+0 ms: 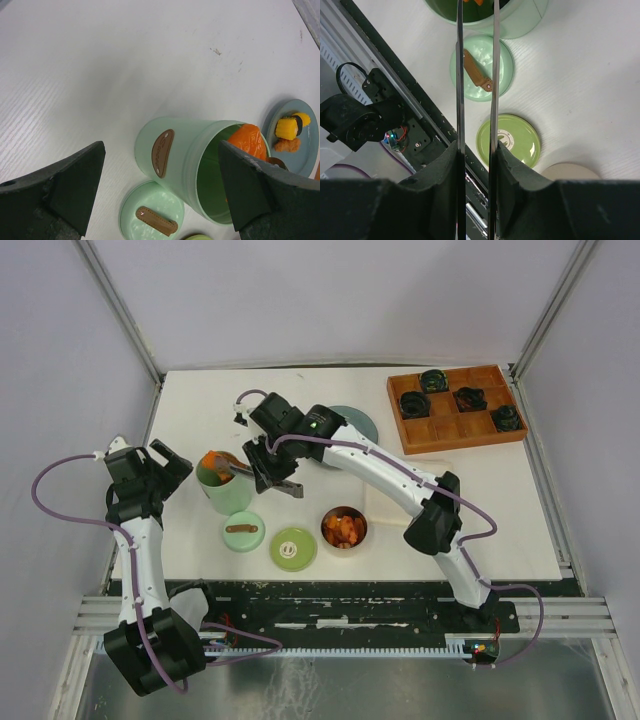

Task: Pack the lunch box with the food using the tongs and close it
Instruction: Place the fake food in the packing box.

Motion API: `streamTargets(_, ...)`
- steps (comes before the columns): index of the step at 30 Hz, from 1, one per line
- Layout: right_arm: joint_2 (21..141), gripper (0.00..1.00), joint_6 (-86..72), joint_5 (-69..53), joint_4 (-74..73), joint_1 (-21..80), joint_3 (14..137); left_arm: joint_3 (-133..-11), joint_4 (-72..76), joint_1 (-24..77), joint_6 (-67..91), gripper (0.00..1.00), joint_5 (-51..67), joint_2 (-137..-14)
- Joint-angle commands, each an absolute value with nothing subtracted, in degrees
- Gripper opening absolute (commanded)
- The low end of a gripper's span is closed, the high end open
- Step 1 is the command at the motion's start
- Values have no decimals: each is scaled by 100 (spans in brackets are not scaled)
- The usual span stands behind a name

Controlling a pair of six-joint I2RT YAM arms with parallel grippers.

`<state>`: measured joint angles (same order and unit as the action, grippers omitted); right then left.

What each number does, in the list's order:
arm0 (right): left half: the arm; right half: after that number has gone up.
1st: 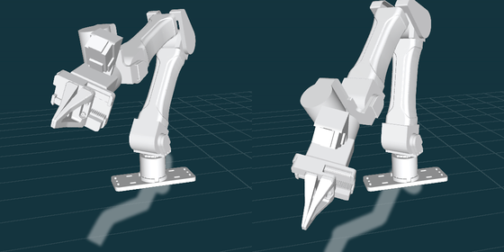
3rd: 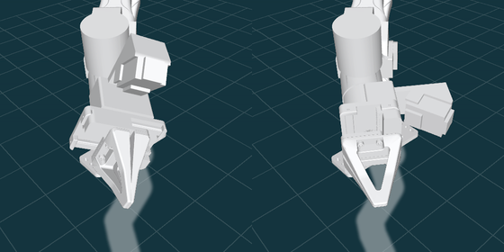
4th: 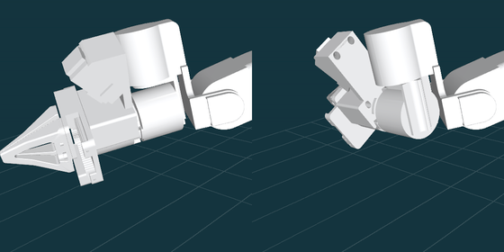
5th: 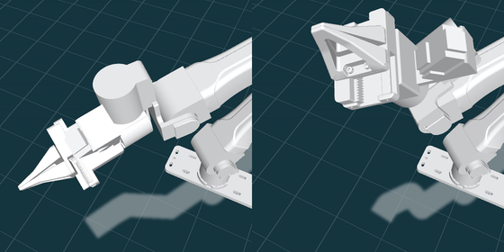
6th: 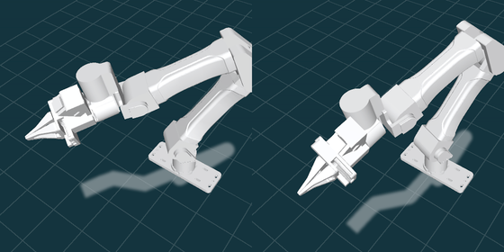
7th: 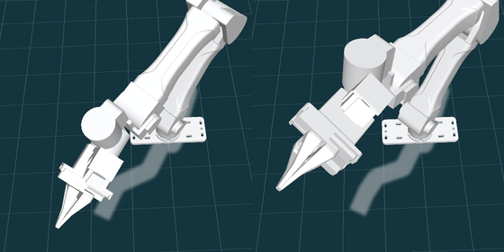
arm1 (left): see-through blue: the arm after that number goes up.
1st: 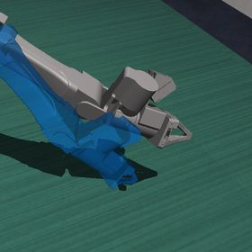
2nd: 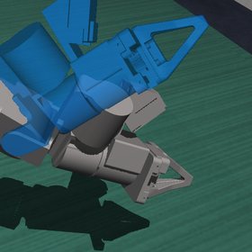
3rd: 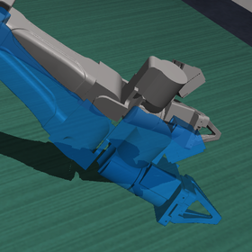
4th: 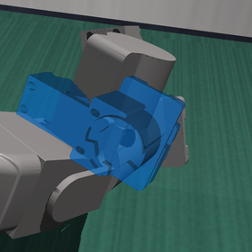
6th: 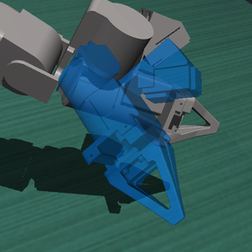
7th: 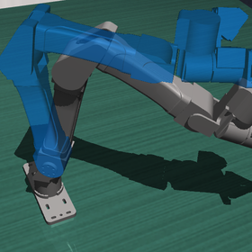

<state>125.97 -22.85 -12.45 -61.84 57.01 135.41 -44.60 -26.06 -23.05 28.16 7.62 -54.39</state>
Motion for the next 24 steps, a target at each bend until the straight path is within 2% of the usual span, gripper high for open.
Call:
streamTargets(1,12424,35,-2303,-1188,-5981,5737,13778,-4478,-2432,-2328,2942,99,776,-5390)
streamTargets(24,12199,40,-2393,-925,-5855,5725,13590,-4478,-2406,-2322,2945,99,848,-5436)
